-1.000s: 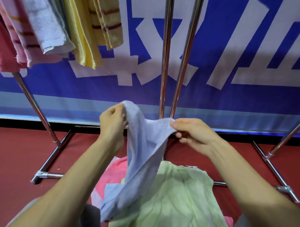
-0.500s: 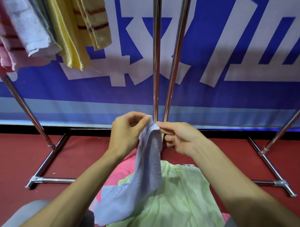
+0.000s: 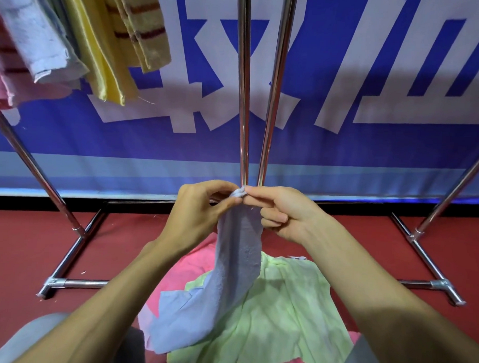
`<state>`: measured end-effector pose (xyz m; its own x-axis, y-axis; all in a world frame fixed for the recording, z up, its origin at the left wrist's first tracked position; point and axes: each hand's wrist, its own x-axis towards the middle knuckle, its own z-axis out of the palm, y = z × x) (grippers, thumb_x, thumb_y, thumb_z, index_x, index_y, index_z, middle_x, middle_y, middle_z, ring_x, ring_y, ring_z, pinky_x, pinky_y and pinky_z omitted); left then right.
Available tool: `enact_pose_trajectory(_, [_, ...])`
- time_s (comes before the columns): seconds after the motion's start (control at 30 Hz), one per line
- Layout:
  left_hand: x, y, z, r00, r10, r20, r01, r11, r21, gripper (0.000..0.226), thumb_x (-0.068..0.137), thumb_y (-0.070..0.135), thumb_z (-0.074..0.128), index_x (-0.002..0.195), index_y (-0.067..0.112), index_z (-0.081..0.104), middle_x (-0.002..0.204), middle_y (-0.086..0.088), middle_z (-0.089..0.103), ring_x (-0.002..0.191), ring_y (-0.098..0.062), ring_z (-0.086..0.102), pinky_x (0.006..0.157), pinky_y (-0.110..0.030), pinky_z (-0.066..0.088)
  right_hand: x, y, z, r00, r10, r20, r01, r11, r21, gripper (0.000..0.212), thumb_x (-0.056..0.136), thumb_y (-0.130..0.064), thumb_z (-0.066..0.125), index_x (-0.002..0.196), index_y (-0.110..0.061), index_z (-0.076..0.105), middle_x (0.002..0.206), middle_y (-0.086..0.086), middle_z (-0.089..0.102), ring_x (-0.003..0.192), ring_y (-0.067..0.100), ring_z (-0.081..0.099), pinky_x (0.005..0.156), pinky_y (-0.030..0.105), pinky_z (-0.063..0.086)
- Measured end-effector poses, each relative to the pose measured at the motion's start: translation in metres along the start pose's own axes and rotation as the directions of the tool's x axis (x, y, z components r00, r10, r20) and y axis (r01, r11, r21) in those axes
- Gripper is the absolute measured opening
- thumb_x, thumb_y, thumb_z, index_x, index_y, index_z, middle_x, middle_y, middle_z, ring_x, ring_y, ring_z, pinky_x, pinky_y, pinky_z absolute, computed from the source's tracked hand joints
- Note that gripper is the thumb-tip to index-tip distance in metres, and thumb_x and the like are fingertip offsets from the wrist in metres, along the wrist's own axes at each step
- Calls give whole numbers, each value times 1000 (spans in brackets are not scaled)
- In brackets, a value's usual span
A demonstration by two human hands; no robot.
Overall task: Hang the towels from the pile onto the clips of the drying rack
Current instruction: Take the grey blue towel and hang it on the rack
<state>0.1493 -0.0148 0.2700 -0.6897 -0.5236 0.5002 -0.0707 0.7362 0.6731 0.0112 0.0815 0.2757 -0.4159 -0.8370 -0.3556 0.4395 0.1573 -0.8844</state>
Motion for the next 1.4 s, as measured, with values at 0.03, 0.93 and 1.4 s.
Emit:
enact_pose_trajectory(0.03, [1,0,-1,1000,-11,-3,11,1000,-4,8,83,15,71,91,15,73,79,21,68,75,12,63,73,-5,46,1,-2,-2,998,-53,-45,49,995,-91,14,89,-14,62,93,-1,68,87,11,75,28,4,21,32,16,19])
enact_pose_trajectory(0.93, [11,-23,-29,944,-271,-190,230,949,-214,18,92,15,58,80,28,55,72,1,56,67,-10,49,68,-29,40,11,3,-22,866,-410,287,430,315,-846,26,76,-33,78,72,-22,55,51,-8,44,52,7,32,53,22,29])
enact_pose_trajectory(1.4, [39,15,-92,937,-147,-316,115,986,-118,6,89,18,64,92,15,60,77,10,63,70,3,57,71,-29,50,-35,-88,6,716,-693,90,403,305,-863,12,71,-13,80,77,-20,73,64,-15,64,53,-7,52,56,6,38])
